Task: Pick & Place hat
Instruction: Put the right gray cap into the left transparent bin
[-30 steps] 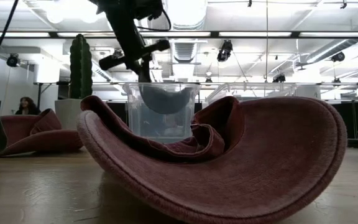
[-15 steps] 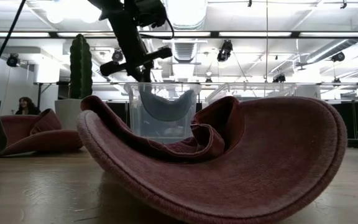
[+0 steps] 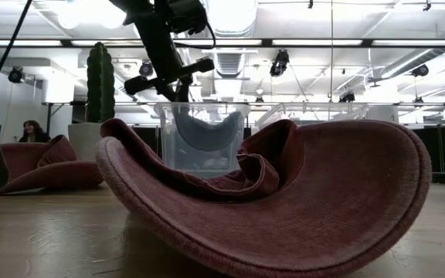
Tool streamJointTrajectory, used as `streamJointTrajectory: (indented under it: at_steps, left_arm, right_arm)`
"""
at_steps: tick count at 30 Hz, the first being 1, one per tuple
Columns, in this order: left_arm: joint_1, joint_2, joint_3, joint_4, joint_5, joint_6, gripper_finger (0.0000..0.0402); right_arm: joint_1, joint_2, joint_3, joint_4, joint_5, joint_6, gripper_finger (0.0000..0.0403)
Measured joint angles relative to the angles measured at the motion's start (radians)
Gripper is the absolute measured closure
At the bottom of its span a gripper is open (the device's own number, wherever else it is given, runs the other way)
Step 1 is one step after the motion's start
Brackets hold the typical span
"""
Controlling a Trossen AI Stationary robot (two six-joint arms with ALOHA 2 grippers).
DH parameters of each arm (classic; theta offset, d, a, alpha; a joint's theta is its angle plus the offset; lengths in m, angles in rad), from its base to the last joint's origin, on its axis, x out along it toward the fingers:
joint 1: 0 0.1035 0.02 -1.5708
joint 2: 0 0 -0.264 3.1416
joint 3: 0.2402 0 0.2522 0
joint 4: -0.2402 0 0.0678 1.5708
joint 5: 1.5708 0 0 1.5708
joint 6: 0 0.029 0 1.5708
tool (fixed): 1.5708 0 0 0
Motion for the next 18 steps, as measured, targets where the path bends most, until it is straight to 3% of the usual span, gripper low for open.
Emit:
streamJointTrajectory:
  at_steps: [13,18]
  left_arm:
    - [0.0,-0.001,0.0,0.008,0.01,0.018,0.0353]
    - [-0.001,-0.001,0.0,0.013,0.014,0.013,0.0327]
  right_arm:
    - [0.0,0.0,0.0,0.0,0.0,0.0,0.0321]
    - [0.0,0.0,0.0,0.001,0.0,0.0,0.0319]
